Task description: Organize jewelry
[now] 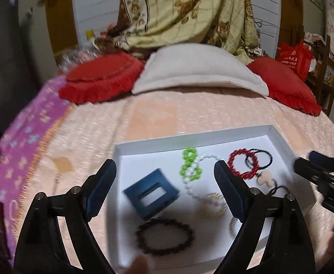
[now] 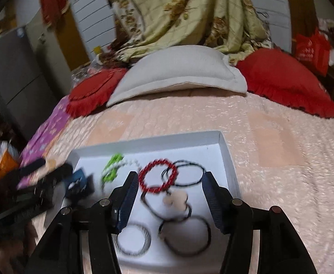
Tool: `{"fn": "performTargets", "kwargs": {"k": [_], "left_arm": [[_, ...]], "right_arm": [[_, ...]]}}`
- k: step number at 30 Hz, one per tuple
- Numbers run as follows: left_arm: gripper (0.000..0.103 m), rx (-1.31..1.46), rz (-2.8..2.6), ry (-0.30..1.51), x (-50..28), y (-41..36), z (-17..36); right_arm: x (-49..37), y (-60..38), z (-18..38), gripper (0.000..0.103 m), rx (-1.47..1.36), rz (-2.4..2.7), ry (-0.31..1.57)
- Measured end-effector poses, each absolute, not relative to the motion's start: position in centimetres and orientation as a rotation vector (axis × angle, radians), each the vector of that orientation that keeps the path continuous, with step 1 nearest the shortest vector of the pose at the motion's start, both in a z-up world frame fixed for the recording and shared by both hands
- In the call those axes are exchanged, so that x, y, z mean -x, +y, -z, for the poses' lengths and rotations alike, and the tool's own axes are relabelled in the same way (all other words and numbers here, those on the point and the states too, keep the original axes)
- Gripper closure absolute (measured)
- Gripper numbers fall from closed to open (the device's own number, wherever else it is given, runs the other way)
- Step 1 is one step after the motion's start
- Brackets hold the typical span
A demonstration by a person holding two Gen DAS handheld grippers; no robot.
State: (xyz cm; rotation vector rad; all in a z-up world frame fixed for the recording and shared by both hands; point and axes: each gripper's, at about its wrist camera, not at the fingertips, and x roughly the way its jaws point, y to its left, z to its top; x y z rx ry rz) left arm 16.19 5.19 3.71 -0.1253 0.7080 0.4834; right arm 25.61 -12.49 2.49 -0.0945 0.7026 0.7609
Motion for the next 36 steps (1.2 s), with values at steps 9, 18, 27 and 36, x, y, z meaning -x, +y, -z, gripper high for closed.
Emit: {"fn": "performTargets", "kwargs": {"k": [9,18,27,36], "left_arm": [[0.015,0.162,-0.479,0.663,-7.2,2.3,-3.0],[0.014,0.145,-0.412,0.666,-2.7,-3.1,-1.3],[0.000,0.286,-0.359,0.713,-6.0,-1.2,-2.0],[0.000,0.230,-0.438,0.819,-7.1,-0.6,1.5]], "right_arm": [[-18.8,-18.0,-1.6,0.032,0.101,-0.779,0.671],[-14.2,-20.5,-0.1,0.027,0.207,-0.739,0.629],[-15.0,-19.8,0.5,0.027,0.233,-0.704,0.653],[-14.9,-18.3,1.4,0.027,0.276,-0.686,0.666]]}}
